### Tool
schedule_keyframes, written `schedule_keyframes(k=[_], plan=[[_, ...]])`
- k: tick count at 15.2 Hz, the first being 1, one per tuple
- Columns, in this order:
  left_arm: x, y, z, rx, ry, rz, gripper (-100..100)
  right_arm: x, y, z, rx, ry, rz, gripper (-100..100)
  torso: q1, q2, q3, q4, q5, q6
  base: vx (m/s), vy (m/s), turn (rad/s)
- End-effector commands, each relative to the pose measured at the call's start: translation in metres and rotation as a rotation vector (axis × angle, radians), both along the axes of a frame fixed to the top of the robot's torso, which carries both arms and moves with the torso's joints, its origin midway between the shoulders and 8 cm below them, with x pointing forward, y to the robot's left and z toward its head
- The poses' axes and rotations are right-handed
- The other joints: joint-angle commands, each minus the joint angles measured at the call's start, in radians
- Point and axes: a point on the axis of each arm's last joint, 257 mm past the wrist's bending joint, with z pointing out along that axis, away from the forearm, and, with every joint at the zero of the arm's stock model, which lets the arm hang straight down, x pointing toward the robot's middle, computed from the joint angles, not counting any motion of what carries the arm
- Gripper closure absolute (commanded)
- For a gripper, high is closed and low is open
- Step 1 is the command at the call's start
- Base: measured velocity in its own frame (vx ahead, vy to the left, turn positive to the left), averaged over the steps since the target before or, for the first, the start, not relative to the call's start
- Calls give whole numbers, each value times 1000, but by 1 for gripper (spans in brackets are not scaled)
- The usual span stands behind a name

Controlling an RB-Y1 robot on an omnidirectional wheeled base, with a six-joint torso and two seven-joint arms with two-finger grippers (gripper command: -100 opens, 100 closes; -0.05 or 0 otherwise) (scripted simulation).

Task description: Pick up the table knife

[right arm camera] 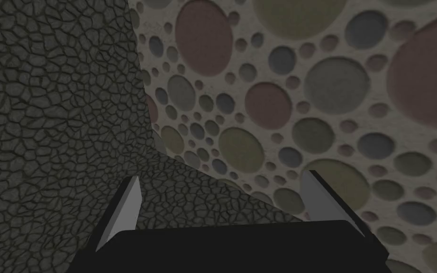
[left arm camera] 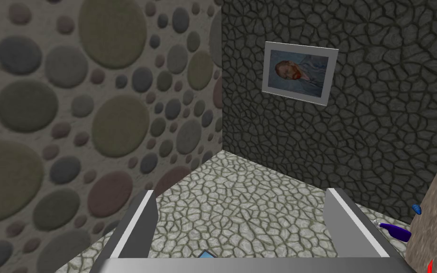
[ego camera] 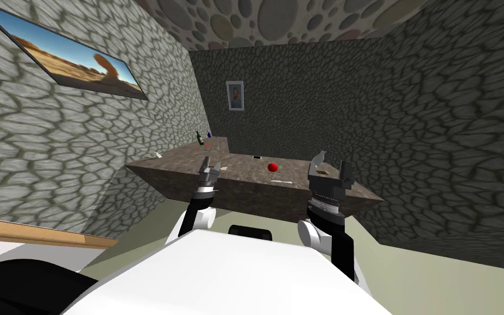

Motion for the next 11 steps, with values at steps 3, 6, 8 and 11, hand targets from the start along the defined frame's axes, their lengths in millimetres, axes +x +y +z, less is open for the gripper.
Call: schedule_keyframes(k=[3, 6, 8, 11], plan=[[0, 0, 0, 0, 0, 0, 0, 5, 8, -9, -82, 38, 15, -100, 0, 0, 0, 0, 0, 0, 3, 5, 77], [0, 0, 0, 0, 0, 0, 0, 10, 13, -24, -169, 86, 20, -100, 0, 0, 0, 0, 0, 0, 5, 6, 83], [0, 0, 0, 0, 0, 0, 0, 13, 15, -34, -219, 116, 20, -100, 0, 0, 0, 0, 0, 0, 6, 8, 109], [0, 0, 0, 0, 0, 0, 0, 16, 17, -46, -276, 149, 21, -100, 0, 0, 0, 0, 0, 0, 7, 9, 108]])
